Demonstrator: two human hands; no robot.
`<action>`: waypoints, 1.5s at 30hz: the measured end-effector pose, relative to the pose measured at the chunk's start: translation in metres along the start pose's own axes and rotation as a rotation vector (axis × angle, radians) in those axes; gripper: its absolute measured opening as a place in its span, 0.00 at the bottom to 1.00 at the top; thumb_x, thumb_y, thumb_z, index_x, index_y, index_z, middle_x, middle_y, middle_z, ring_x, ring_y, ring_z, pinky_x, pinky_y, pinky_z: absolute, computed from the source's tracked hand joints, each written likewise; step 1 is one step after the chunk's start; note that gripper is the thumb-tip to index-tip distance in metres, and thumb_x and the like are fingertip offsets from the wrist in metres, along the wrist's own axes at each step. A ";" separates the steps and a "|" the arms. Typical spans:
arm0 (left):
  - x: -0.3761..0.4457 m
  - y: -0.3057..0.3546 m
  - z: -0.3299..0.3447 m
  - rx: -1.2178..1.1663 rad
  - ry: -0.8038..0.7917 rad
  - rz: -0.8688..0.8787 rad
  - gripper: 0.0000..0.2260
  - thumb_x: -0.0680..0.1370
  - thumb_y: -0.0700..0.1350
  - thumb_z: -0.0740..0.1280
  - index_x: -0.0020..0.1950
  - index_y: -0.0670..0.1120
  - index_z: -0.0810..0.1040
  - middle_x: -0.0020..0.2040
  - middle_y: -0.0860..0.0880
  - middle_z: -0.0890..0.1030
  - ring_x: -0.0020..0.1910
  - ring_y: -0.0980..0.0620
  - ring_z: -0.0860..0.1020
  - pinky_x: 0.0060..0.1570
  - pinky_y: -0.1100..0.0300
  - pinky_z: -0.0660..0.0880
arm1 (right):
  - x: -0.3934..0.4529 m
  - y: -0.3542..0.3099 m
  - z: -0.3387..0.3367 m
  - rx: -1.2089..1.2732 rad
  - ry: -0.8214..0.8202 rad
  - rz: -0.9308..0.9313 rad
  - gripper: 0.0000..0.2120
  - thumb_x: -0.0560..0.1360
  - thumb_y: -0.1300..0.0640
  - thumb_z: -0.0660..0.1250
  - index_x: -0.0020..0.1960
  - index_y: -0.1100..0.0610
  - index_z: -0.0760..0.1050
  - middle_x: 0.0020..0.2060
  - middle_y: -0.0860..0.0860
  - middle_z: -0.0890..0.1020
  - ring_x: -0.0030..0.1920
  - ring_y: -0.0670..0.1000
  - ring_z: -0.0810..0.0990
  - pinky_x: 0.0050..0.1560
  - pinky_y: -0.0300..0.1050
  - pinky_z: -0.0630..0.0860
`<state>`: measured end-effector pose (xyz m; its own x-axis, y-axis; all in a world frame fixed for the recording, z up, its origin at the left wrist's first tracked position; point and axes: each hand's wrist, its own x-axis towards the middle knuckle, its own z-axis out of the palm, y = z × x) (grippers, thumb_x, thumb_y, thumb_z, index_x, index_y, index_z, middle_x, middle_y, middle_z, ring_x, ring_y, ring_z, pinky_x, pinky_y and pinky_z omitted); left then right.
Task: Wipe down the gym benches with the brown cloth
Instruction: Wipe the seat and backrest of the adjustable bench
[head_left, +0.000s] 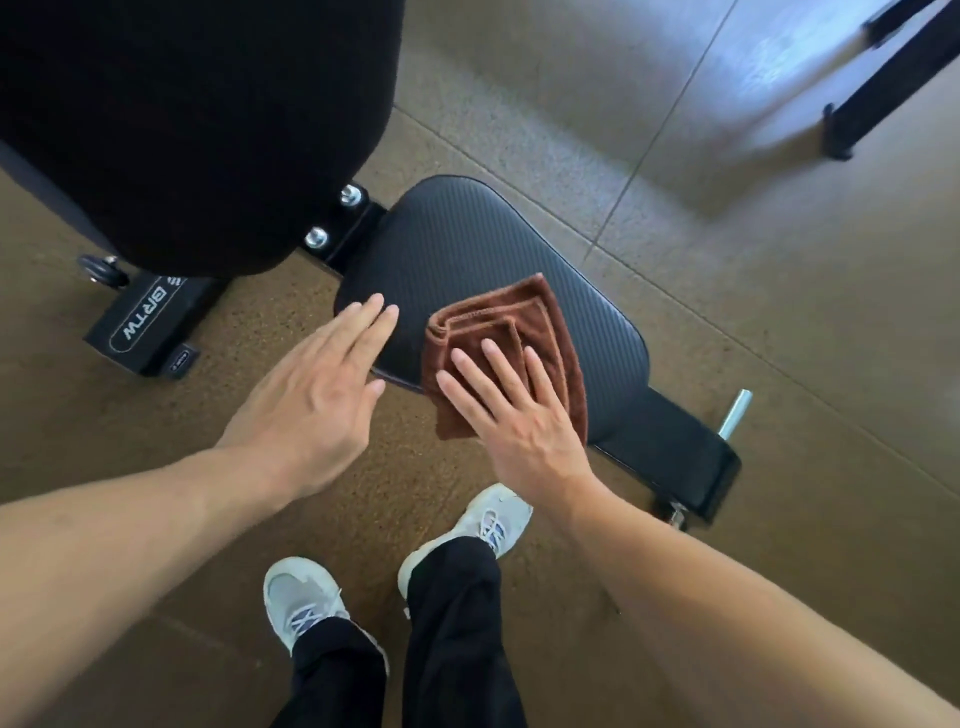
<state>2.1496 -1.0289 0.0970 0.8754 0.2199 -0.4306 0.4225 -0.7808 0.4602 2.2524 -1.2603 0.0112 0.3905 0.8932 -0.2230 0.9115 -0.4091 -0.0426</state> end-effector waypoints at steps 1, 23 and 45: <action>0.008 0.009 0.001 0.007 -0.001 0.024 0.30 0.85 0.46 0.57 0.84 0.54 0.47 0.85 0.55 0.46 0.83 0.57 0.45 0.80 0.56 0.47 | -0.017 0.007 0.002 0.027 0.023 0.096 0.41 0.80 0.52 0.71 0.85 0.49 0.51 0.85 0.52 0.55 0.85 0.60 0.49 0.83 0.67 0.46; 0.151 0.083 -0.003 0.390 -0.348 -0.141 0.54 0.70 0.70 0.71 0.83 0.57 0.39 0.84 0.55 0.39 0.84 0.49 0.42 0.75 0.38 0.65 | 0.011 0.089 -0.029 0.656 0.245 0.956 0.23 0.84 0.46 0.56 0.78 0.48 0.69 0.68 0.46 0.78 0.67 0.53 0.76 0.64 0.56 0.74; 0.095 0.140 -0.173 0.079 -0.140 0.071 0.21 0.84 0.51 0.61 0.77 0.53 0.70 0.77 0.53 0.72 0.76 0.50 0.67 0.74 0.52 0.62 | 0.043 -0.012 -0.150 1.203 0.727 0.769 0.16 0.85 0.50 0.60 0.72 0.46 0.75 0.65 0.44 0.82 0.64 0.47 0.82 0.62 0.48 0.81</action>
<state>2.3328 -1.0162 0.2554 0.8588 0.0831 -0.5056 0.3362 -0.8361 0.4335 2.2781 -1.1890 0.1478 0.9829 0.1668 -0.0782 -0.0110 -0.3709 -0.9286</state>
